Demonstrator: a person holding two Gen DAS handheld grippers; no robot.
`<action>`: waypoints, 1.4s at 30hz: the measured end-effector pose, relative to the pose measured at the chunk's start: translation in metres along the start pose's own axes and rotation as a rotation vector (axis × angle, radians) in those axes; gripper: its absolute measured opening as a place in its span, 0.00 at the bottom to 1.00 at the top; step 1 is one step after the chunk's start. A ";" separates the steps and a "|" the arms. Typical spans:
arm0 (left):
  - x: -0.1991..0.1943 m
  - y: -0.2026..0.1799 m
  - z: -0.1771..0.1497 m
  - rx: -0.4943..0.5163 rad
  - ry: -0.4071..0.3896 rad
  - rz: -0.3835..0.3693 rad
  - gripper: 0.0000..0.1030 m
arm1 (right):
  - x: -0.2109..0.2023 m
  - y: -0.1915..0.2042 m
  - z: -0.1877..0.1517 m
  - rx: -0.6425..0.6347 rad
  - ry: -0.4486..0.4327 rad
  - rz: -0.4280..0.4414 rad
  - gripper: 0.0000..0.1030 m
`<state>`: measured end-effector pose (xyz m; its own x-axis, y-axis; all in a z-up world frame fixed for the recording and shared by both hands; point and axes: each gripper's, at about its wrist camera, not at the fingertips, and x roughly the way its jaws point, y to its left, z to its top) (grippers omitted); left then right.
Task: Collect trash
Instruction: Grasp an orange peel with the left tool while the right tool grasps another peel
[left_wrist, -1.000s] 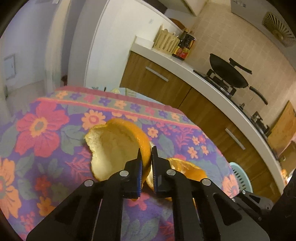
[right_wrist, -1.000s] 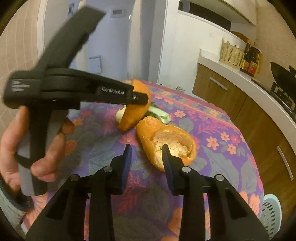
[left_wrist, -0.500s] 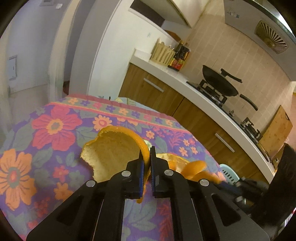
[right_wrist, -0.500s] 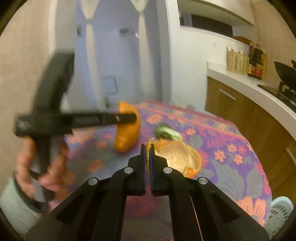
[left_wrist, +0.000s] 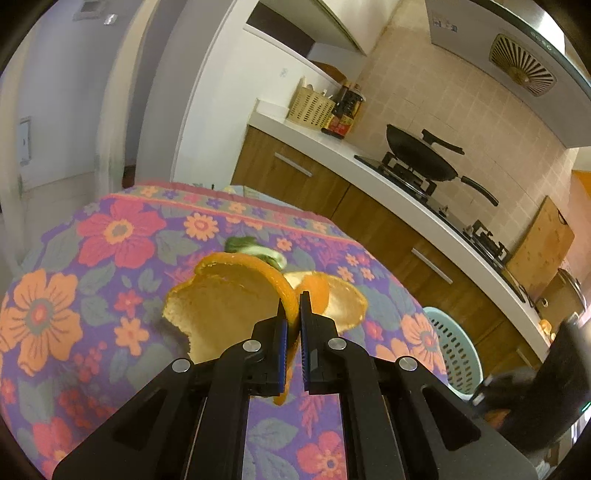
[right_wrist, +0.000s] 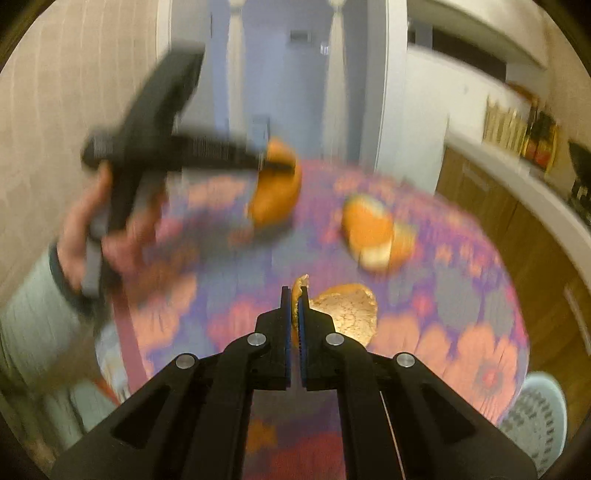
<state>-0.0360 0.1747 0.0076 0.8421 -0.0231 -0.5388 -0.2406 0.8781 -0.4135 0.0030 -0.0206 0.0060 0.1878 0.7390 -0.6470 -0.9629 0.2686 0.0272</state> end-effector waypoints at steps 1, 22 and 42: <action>0.001 -0.001 -0.001 -0.001 0.003 -0.003 0.04 | 0.003 -0.001 -0.007 0.011 0.027 -0.005 0.01; -0.018 -0.024 -0.005 0.045 -0.005 -0.016 0.04 | 0.024 0.007 -0.053 0.345 0.040 -0.116 0.90; -0.022 -0.076 0.003 0.138 0.005 -0.114 0.04 | -0.016 -0.003 -0.039 0.390 -0.058 -0.307 0.23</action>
<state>-0.0350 0.1098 0.0528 0.8575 -0.1283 -0.4982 -0.0751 0.9268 -0.3681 -0.0045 -0.0572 -0.0132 0.4727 0.6199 -0.6264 -0.7190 0.6823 0.1326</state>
